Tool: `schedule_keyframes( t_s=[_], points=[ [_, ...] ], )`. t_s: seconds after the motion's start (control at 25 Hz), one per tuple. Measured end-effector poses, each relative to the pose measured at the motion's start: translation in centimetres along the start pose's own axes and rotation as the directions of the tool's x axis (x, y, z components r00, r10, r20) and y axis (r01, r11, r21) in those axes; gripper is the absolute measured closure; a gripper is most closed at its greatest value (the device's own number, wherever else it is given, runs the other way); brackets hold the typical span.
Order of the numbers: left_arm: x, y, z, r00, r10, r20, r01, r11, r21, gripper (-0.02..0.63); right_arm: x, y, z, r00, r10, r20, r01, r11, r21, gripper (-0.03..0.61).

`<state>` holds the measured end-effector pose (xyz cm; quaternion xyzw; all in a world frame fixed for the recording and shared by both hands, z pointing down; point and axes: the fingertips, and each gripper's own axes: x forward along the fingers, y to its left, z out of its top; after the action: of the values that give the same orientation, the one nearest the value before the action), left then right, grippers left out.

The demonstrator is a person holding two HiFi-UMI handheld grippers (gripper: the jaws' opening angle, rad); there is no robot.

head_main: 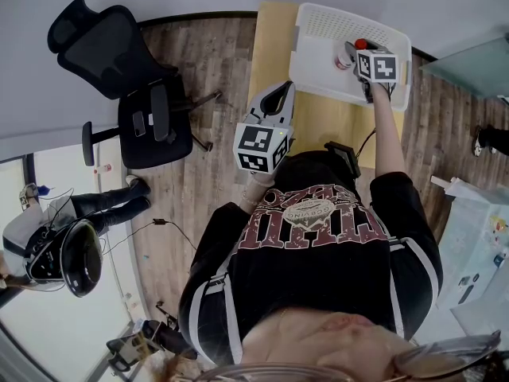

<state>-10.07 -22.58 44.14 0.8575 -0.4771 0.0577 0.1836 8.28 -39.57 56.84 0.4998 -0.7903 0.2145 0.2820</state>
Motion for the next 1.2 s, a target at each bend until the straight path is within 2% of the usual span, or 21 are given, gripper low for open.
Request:
schedule_keyframes(
  t_s=[0.64, 1.2],
  points=[
    [0.0, -1.0, -0.1, 1.0, -0.005, 0.0, 0.005, 1.0, 0.007, 0.566, -0.6, -0.2, -0.2, 1.0, 0.015, 0.002, -0.015, 0.999, -0.031, 0.373],
    [-0.2, -2.1, -0.3, 1.0, -0.018, 0.002, 0.018, 1.0, 0.016, 0.566, -2.6, 0.2, 0.1, 0.998, 0.046, 0.052, -0.045, 0.999, -0.026, 0.377]
  ],
)
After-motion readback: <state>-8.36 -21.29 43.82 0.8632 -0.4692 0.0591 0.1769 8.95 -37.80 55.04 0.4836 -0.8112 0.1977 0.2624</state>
